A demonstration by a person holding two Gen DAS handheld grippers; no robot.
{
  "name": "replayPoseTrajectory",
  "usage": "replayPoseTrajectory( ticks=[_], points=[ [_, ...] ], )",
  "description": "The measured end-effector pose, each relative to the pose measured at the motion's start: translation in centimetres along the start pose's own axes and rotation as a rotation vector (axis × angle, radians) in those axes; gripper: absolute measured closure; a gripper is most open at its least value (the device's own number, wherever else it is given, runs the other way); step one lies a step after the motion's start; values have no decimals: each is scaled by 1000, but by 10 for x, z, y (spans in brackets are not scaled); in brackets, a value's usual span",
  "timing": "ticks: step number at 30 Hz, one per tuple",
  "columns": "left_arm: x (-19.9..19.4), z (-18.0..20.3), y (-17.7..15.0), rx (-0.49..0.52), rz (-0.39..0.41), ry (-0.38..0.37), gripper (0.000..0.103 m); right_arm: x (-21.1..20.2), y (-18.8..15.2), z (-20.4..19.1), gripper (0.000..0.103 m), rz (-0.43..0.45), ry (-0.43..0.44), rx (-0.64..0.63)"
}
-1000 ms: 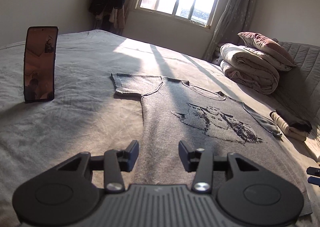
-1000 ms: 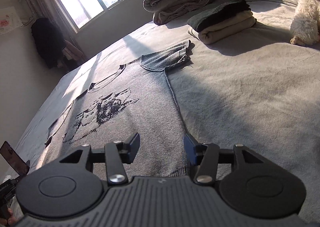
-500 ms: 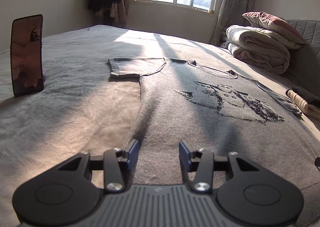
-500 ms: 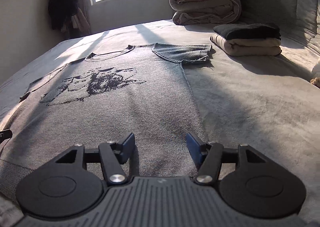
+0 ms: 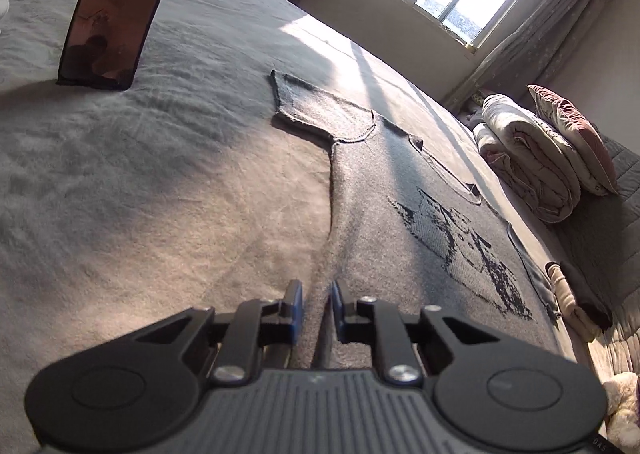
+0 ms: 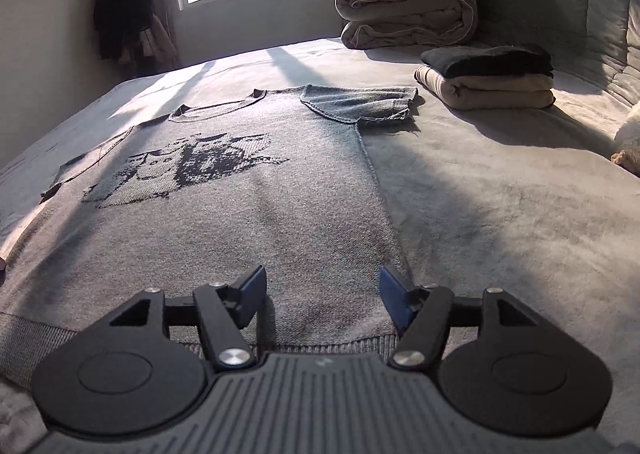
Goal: Fold clothes
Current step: 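Straighten the folded sweater by its hem with the left gripper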
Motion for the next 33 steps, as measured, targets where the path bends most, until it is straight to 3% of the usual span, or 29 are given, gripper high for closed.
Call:
replayPoseTrajectory(
  ticks=[6,12,16,20,22,27,29,31,33],
  points=[
    [30,-16,8,-265,-148,-135,87,1,5,5,36,-4,9,60],
    [52,-21,12,-435,-204,-273,87,-1,2,3,36,0,11,35],
    [63,-25,20,-528,-181,-338,88,0,0,2,36,0,4,23],
    [66,-31,23,-599,-128,-351,98,1,-2,0,36,3,-10,4],
    [62,-33,26,-572,-81,-297,98,2,-2,-1,36,4,-16,-5],
    [49,-21,34,-348,29,-114,98,2,-2,-1,36,4,-19,-11],
    [48,-12,40,-279,41,-91,96,2,-2,-2,36,4,-20,-13],
    [48,-6,44,-245,46,-93,80,2,-2,-2,36,3,-20,-12],
    [56,-8,53,-253,30,-102,72,2,-2,-2,35,3,-20,-11]
  ],
)
Point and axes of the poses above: each gripper's, at about its wrist camera, not at the fingertips, and x roughly the way its jaws point, z to its right, y to its top, the point moved 10 cm from there along x, roughly the way its jaws point, and after that the axes turned 5 degrees about -y, right-handed, at the moved point
